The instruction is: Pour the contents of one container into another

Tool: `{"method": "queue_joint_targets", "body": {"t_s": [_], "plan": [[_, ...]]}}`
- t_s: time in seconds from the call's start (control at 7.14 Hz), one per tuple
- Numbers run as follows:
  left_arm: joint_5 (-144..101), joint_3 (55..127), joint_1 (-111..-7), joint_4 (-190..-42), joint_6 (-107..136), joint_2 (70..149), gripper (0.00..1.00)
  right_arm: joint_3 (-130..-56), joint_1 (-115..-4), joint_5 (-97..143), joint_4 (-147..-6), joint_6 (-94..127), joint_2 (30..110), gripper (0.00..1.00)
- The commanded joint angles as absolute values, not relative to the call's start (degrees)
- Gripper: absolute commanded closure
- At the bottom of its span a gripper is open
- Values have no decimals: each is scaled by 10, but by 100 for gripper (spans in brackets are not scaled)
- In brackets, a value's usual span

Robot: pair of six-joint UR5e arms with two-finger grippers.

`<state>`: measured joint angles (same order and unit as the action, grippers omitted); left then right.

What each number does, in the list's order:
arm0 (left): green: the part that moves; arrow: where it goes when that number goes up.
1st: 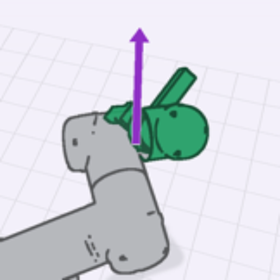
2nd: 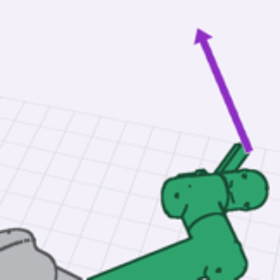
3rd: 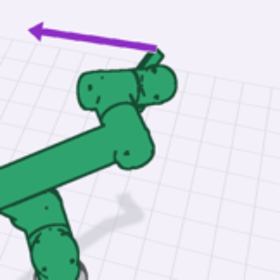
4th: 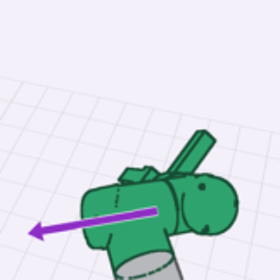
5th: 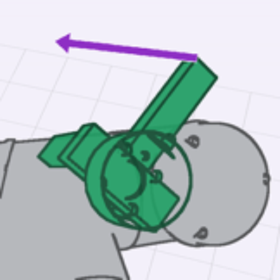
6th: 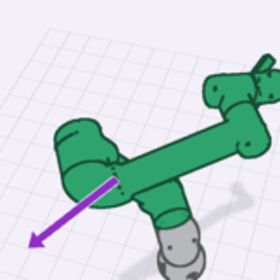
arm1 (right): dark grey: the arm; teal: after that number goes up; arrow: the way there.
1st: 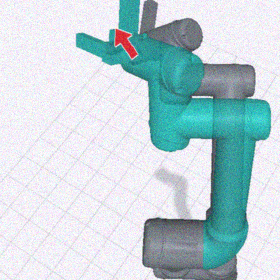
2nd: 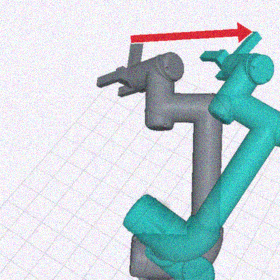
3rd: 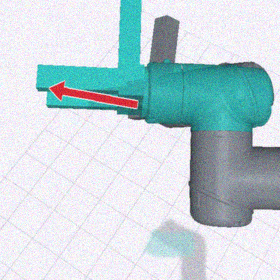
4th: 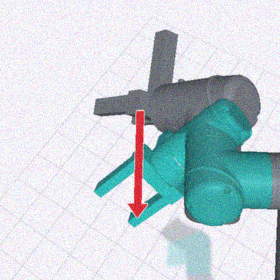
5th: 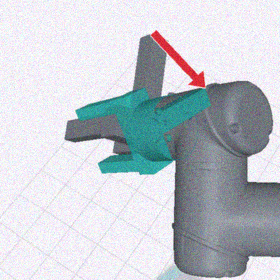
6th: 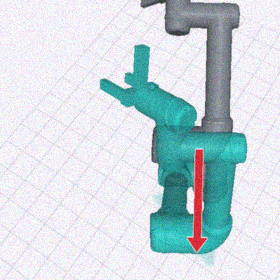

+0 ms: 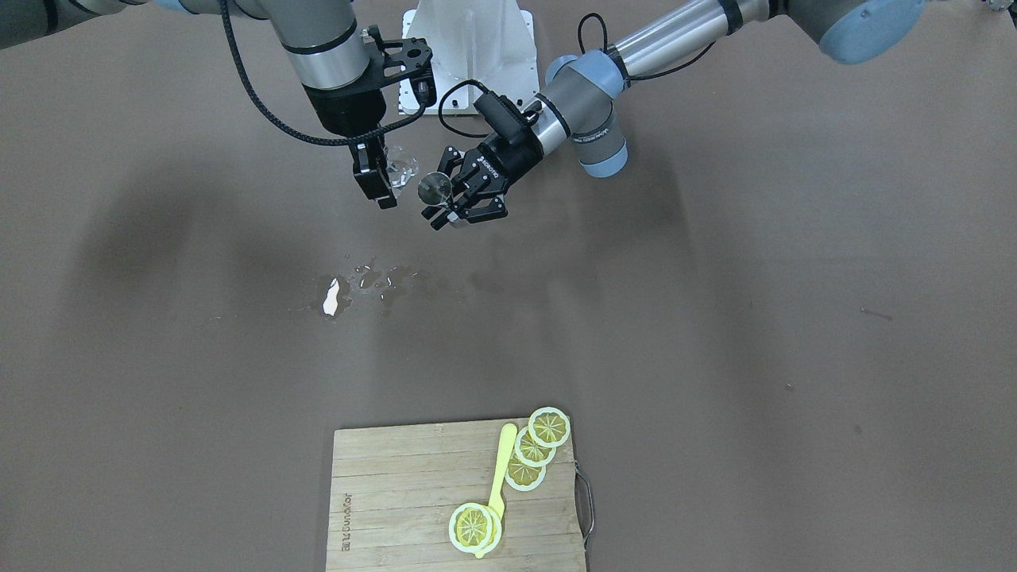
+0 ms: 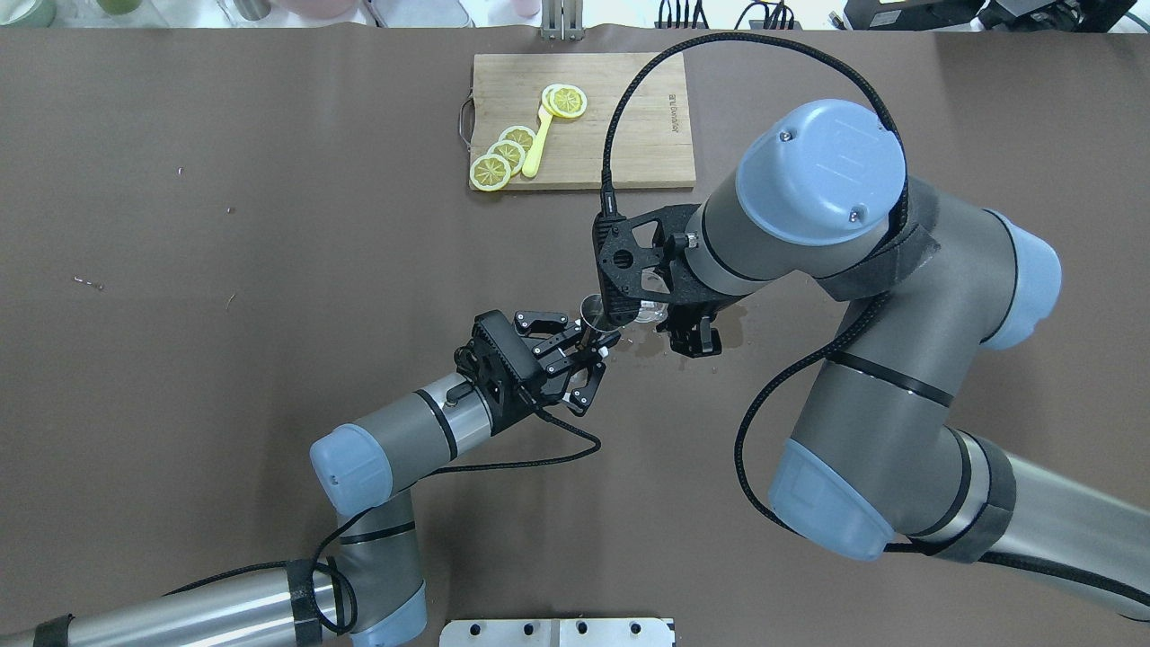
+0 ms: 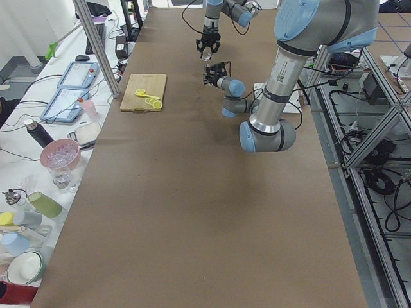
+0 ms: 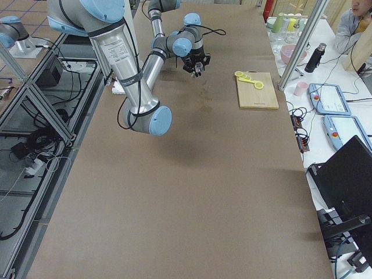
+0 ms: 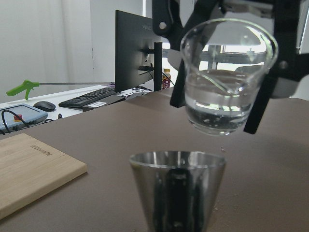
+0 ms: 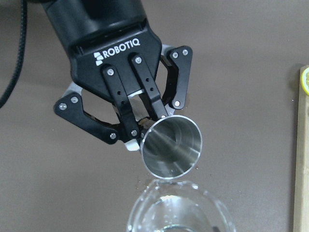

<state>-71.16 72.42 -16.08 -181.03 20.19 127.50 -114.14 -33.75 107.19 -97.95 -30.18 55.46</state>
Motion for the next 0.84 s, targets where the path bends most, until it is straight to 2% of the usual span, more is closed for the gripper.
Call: {"method": "queue_joint_targets", "body": {"t_s": [0.0,0.7], "plan": [[-712,724,-161,-1810,202,1274,100,-1141,-334,1063,-988,-301,552,100],[-712,724,-161,-1810,202,1274,100,-1107,-333,1045,-1021,-302,515,100]]}}
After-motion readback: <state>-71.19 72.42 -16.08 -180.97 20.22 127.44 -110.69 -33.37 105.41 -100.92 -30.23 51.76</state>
